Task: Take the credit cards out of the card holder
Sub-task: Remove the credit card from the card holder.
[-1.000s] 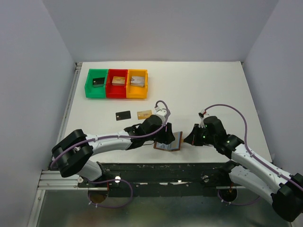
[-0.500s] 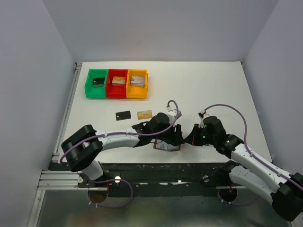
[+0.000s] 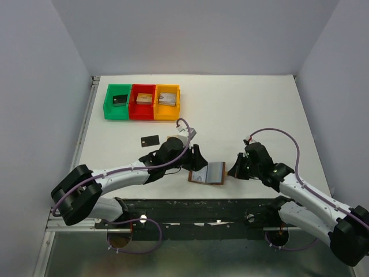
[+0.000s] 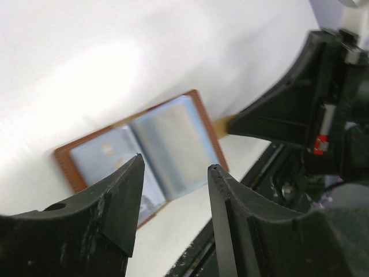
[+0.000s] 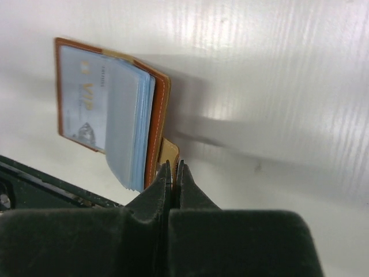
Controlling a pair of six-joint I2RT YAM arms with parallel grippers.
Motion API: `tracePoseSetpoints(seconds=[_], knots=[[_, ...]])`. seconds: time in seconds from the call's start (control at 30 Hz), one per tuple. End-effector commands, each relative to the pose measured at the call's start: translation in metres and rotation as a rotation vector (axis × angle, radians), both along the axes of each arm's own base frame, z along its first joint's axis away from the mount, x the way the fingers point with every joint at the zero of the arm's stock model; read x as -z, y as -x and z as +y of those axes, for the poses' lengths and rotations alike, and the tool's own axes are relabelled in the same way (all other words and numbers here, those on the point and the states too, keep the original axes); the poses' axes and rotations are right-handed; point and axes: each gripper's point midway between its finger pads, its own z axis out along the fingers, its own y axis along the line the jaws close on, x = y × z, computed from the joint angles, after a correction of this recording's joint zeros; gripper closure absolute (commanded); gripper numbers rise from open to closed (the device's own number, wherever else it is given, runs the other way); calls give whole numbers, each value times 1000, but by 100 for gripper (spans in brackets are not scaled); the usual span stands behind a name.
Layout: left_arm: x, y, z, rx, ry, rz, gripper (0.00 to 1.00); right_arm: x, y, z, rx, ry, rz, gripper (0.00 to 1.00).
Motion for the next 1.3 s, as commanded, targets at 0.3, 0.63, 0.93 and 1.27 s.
tracePoseSetpoints(seconds=[0.3,0.63,0.93,1.27], knots=[[30,-24,25,-152,-89,57,44,-14,-6,-33,150,130,3,53],[16,-24,18,-127,-47,36,46,-71,-15,2,8,-35,-117,62],[0,-22,1,-74,29,48,50,-40,-9,47,-134,-205,-21,88],[19,-12,-20,5,30,132,57,-5,-2,60,-156,-282,50,78]])
